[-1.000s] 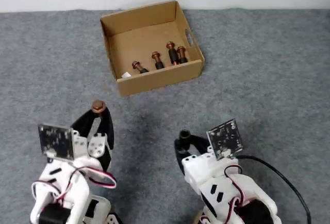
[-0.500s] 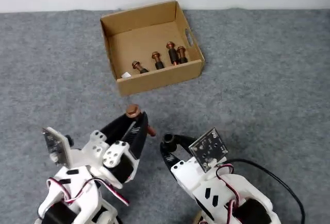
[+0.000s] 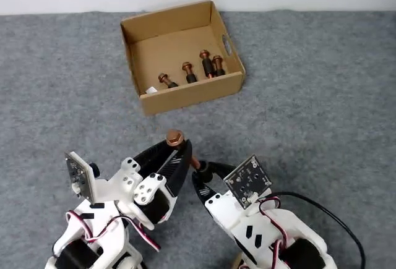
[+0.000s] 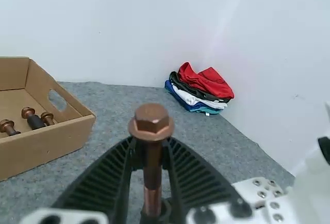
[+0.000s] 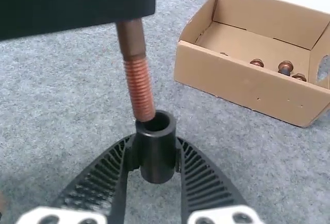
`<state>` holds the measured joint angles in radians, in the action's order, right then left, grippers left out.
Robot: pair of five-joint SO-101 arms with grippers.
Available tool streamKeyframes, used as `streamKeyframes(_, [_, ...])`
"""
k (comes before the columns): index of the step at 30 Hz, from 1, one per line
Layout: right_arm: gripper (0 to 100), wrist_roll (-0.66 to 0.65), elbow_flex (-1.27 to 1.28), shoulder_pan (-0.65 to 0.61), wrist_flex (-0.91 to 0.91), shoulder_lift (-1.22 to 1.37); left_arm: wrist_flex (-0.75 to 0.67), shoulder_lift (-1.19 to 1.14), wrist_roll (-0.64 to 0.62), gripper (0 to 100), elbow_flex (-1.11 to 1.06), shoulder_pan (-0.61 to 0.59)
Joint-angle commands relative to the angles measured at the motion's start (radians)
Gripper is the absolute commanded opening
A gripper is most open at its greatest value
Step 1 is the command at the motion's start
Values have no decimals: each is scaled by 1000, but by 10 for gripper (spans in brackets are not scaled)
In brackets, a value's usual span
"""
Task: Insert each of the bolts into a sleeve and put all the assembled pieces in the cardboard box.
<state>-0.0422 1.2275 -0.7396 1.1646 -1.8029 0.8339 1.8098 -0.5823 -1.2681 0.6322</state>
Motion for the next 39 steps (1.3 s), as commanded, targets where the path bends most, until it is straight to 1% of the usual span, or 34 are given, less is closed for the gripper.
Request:
streamKeyframes(1, [8,-9,-6,-8,-19,4,-31,3,-5,5,-1,9])
streamKeyframes(5, [8,-41,-6,-58,-19,4,-32,5,-5,5,-51,9])
streamKeyframes(10, [8,-51,-6,-61,-19,4,-6,3,-3,5,-76,12])
streamKeyframes(12, [8,-51,-6,-61,-19,4,52,3,2,5,-70,48])
streamKeyframes(16, [8,-51,-6,-61,-19,2,180,3,94,5,-45,141])
streamKeyframes(20, [8,-51,-6,-61,-19,2,269,3,121,5,-30,180])
streamKeyframes(26, [8,-51,-8,-59,-19,2,292,3,124,19,-30,175])
streamKeyframes(30, [8,-51,-8,-59,-19,2,344,3,210,122,-33,173])
streamKeyframes(32, [8,-51,-6,-59,-19,2,368,2,227,155,-30,153])
streamKeyframes(36, [8,-51,-6,-59,-19,2,396,2,276,163,-10,109])
streamKeyframes(39, [8,-51,-5,-59,-19,2,402,2,272,164,31,107])
